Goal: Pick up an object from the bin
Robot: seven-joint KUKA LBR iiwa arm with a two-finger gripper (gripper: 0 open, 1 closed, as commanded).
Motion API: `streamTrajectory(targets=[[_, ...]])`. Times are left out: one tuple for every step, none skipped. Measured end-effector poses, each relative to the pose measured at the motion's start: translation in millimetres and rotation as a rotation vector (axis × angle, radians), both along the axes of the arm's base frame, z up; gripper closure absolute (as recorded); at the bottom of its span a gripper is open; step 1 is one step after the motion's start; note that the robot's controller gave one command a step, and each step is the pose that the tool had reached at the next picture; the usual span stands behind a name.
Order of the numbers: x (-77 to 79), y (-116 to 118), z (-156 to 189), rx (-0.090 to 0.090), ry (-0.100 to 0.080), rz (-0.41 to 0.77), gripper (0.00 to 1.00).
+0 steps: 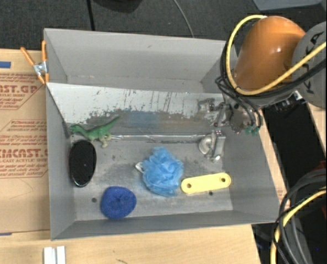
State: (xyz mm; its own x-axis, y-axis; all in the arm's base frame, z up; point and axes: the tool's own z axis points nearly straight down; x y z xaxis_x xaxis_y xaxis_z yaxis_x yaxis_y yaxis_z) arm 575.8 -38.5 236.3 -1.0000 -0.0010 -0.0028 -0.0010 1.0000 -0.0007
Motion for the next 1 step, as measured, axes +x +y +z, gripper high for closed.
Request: streamTrajectory(targets=[[0.0,0.0,0.0,0.000,0.000,0.000,0.00]])
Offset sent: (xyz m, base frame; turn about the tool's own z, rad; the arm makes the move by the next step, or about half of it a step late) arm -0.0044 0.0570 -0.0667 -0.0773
